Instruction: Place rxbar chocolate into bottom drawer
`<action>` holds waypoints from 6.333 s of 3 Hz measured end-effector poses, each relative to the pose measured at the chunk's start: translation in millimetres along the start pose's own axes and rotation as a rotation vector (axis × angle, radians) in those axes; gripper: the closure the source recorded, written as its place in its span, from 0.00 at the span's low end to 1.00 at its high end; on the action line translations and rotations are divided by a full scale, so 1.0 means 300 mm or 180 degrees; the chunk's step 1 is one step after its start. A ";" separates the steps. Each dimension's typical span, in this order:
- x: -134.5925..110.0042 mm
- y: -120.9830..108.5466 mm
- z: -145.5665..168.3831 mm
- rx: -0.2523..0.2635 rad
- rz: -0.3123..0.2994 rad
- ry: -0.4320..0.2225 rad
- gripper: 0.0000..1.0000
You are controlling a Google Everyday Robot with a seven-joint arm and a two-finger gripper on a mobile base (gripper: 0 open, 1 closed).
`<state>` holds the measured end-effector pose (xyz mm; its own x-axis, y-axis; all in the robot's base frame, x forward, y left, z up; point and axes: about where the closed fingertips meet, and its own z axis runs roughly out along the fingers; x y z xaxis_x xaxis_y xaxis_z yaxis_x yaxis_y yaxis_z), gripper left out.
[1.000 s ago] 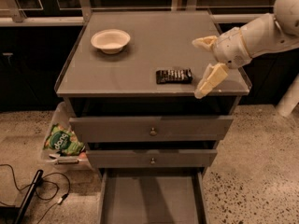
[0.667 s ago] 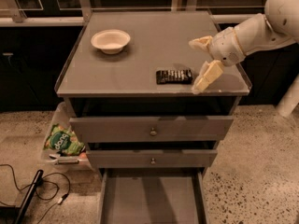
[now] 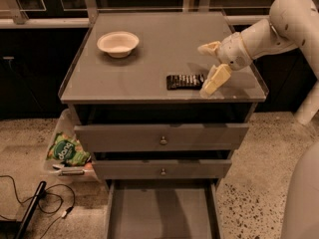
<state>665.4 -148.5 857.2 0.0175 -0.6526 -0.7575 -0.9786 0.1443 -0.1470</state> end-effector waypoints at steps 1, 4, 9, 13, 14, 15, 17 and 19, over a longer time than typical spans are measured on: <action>0.181 -0.006 0.078 -0.0022 0.0020 -0.0006 0.00; 0.050 -0.020 0.044 -0.0009 -0.0250 0.0011 0.00; 0.050 -0.021 0.050 -0.0017 -0.0240 0.0004 0.80; -0.014 0.110 -0.076 0.0121 -0.0419 -0.0203 1.00; -0.014 0.110 -0.076 0.0121 -0.0419 -0.0203 1.00; -0.014 0.110 -0.076 0.0121 -0.0419 -0.0203 0.81; 0.008 0.078 -0.063 0.0126 -0.0330 -0.0227 0.35; 0.013 0.033 -0.051 0.0128 -0.0244 -0.0298 0.00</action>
Offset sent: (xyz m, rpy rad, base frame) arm 0.0071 -0.0334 -0.0854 0.0031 0.0125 -0.0017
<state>652.5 -160.9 862.6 0.1130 -0.5909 -0.7988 -0.9646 0.1275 -0.2307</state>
